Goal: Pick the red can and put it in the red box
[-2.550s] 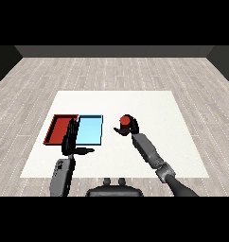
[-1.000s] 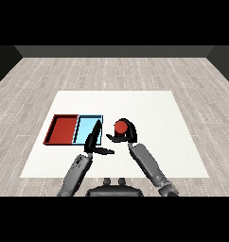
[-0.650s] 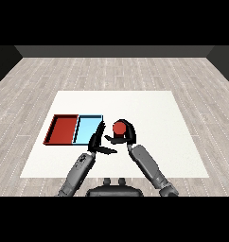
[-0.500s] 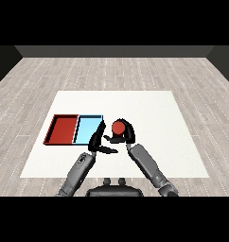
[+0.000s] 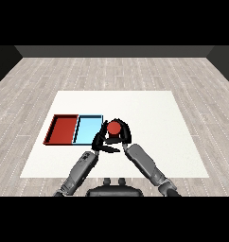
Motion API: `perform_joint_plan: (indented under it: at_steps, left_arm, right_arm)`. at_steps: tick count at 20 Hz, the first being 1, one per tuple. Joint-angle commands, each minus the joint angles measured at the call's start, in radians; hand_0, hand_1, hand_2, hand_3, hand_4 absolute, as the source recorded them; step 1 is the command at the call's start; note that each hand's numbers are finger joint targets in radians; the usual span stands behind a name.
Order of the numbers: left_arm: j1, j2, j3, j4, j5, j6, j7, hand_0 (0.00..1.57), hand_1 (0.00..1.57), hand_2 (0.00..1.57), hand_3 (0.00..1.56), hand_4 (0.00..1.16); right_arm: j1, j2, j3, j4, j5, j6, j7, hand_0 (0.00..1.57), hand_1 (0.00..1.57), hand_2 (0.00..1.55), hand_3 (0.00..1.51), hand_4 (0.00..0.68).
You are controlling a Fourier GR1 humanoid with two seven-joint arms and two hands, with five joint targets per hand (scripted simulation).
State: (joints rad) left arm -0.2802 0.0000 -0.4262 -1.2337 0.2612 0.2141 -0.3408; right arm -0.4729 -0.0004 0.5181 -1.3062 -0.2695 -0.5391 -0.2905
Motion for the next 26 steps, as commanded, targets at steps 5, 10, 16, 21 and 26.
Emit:
perform_joint_plan:
  at_steps: [5, 10, 16, 21, 26]
  left_arm:
    - [-0.036, 0.000, -0.082, 0.015, 0.035, 0.073, -0.025, 0.00, 0.00, 0.00, 0.00, 0.00]
    - [-0.047, 0.000, -0.072, 0.043, 0.054, 0.055, -0.052, 0.00, 0.00, 0.00, 0.00, 0.00]
    - [-0.069, 0.000, -0.045, 0.031, -0.012, 0.198, 0.033, 0.00, 0.00, 0.00, 0.00, 0.60]
    - [-0.087, 0.001, -0.031, 0.055, 0.040, 0.300, 0.098, 1.57, 1.57, 1.53, 1.43, 0.92]
    - [-0.082, 0.001, -0.093, 0.105, 0.045, 0.382, 0.010, 1.55, 1.55, 1.51, 1.41, 0.91]
  right_arm:
    - [-0.073, 0.000, 0.066, 0.064, -0.103, -0.046, -0.051, 1.50, 1.50, 1.45, 1.38, 0.618]
    - [-0.111, 0.000, 0.132, 0.012, -0.053, -0.126, 0.055, 1.48, 1.48, 1.46, 1.37, 0.632]
    - [-0.036, 0.000, 0.086, 0.093, -0.098, -0.016, -0.105, 1.46, 1.46, 1.45, 1.37, 0.626]
    - [-0.046, 0.000, 0.096, 0.022, -0.080, -0.046, -0.025, 1.47, 1.47, 1.45, 1.37, 0.628]
    - [0.032, 0.000, 0.205, 0.026, -0.127, -0.102, -0.137, 1.54, 1.54, 1.46, 1.38, 0.606]
